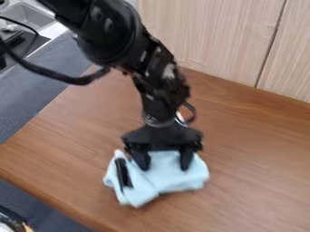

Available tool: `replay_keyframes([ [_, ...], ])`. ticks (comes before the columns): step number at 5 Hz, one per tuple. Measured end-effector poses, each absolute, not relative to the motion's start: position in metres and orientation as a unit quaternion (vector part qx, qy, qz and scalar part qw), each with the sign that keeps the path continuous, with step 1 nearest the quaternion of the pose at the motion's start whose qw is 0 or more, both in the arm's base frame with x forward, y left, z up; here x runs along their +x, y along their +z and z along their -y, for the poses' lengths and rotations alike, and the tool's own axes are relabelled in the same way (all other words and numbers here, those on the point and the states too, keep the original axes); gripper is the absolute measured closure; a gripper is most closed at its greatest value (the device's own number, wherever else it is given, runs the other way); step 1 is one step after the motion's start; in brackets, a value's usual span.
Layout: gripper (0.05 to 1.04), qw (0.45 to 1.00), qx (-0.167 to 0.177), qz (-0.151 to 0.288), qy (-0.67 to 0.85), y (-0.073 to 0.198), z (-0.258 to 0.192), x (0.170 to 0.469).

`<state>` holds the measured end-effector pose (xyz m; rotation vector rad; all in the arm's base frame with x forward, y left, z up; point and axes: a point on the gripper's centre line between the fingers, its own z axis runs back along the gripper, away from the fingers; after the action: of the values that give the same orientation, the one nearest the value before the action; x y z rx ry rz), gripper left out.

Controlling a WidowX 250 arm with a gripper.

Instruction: Move the cloth from left to right of the table

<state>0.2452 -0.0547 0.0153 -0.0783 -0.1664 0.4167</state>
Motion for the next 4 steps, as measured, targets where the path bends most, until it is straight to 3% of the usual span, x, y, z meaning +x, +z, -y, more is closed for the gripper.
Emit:
replay_keyframes([
  [3, 0.085, 0.978, -0.036, 0.096, 0.182, 0.031, 0.058, 0.239],
  [4, 0.084, 0.975, -0.037, 0.113, 0.188, 0.051, 0.052, 0.244],
])
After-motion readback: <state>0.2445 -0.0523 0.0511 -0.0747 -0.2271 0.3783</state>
